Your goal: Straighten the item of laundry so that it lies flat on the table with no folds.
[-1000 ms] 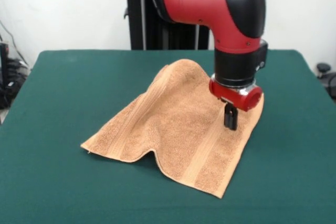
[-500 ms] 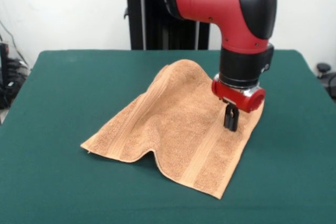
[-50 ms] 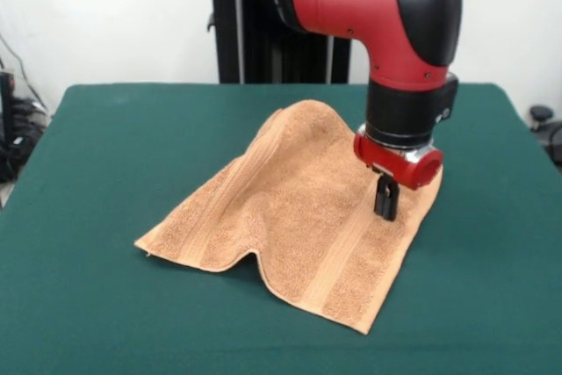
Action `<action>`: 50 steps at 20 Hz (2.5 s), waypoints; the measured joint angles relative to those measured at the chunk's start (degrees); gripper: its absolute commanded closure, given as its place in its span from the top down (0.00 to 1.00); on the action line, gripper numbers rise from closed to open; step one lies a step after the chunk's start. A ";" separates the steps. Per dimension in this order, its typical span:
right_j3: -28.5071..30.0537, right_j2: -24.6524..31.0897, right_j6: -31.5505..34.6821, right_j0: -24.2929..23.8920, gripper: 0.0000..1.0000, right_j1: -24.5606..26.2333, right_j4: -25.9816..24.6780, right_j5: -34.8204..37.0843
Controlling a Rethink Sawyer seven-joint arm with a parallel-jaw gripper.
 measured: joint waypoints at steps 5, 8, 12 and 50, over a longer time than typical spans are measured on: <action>1.62 1.38 0.07 -1.48 0.00 -0.90 2.07 -0.05; 2.38 1.61 0.20 -1.50 0.00 -1.37 3.44 -0.06; 3.59 1.64 0.69 -0.60 0.00 -2.61 6.22 -0.05; 4.41 0.32 3.72 -3.66 0.00 -0.77 7.49 -2.39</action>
